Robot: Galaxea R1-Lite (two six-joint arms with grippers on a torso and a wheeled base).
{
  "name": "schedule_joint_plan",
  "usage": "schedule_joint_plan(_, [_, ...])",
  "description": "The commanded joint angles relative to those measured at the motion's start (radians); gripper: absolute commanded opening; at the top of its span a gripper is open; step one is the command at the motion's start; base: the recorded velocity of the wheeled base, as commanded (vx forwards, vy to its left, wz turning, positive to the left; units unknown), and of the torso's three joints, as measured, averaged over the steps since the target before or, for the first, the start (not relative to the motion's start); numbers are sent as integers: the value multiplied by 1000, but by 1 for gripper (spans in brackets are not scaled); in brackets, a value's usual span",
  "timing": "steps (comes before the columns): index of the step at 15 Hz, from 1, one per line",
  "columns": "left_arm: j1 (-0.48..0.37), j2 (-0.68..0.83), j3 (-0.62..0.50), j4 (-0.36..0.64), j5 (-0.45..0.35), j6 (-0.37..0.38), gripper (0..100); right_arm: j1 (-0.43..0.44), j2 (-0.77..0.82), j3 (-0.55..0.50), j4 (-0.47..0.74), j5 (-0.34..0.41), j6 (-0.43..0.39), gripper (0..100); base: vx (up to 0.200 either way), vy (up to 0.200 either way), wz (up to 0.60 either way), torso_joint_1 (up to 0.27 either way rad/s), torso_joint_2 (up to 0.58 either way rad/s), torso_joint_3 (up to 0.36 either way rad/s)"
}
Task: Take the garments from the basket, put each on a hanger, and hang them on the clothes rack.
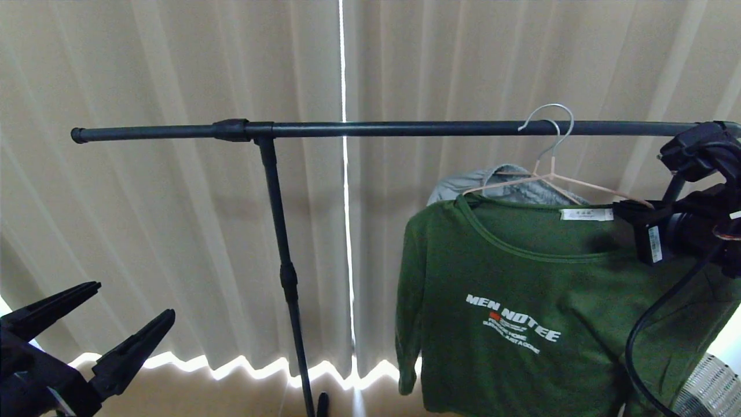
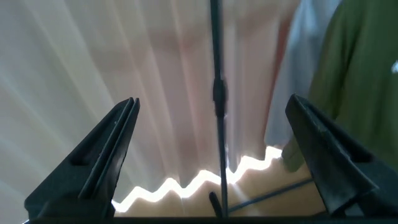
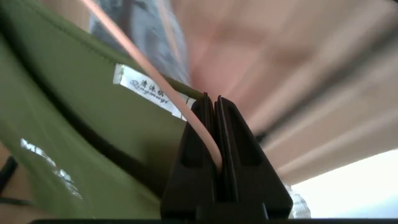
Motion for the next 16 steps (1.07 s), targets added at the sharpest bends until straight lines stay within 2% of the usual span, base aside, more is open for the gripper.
schedule_joint_plan(1, [-1, -3, 2, -2, -1, 1, 100, 2, 15, -2, 0, -1, 1, 0, 0, 0, 0, 0, 0, 0])
schedule_joint_plan(5, [-1, -2, 1, -2, -1, 0, 100, 59, 53, -54, 5, -26, 4, 0, 0, 0, 0, 0, 0, 0])
schedule_joint_plan(7, [-1, -3, 2, -2, 1, 0, 100, 104, 147, -143, 0, -111, 4, 0, 0, 0, 0, 0, 0, 0])
schedule_joint_plan(12, [-1, -6, 1, -2, 1, 0, 100, 153, 272, -198, 0, -222, 4, 0, 0, 0, 0, 0, 0, 0])
schedule_joint_plan(16, [-1, -6, 1, -2, -1, 0, 100, 180, 277, -192, 0, -222, 4, 0, 0, 0, 0, 0, 0, 0])
